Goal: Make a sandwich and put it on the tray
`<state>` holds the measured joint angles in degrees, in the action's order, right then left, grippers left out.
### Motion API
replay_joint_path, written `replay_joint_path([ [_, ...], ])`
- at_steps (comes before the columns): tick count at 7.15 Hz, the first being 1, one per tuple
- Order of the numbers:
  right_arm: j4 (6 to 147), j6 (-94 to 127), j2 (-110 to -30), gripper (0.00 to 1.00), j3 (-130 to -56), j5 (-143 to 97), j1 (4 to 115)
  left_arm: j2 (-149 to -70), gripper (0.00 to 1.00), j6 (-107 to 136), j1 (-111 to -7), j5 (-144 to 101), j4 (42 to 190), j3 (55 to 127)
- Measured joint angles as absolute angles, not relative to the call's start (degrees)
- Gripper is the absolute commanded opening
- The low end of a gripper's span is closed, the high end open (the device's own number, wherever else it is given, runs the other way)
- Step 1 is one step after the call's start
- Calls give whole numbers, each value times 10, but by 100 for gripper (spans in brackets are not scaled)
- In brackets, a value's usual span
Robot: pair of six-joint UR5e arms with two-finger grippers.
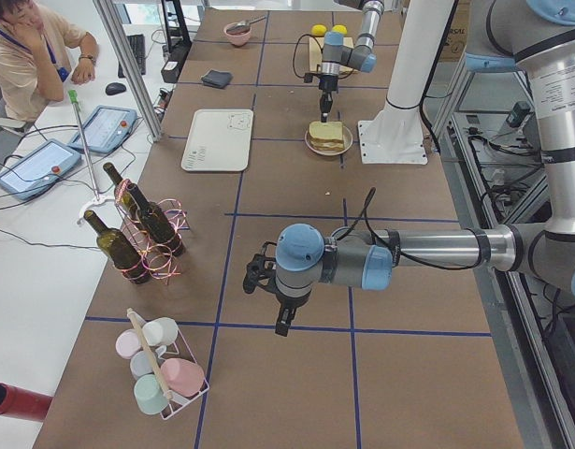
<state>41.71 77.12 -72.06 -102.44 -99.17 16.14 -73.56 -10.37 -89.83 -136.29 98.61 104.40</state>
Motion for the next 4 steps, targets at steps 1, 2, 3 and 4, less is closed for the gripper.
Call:
replay_joint_path([
  [1, 441, 770, -717, 100, -1029, -980, 165, -736, 100, -104, -898, -1363, 986, 1045],
  [2, 493, 769, -710, 100, -1047, -985, 176, -738, 100, -104, -898, -1364, 987, 1046],
  [3, 569, 767, -703, 100, -1080, -1004, 195, -741, 100, -104, -898, -1364, 991, 1047],
  [4, 645, 752, -700, 100, -1114, -1024, 218, -746, 100, -104, -898, -1364, 1003, 1048],
])
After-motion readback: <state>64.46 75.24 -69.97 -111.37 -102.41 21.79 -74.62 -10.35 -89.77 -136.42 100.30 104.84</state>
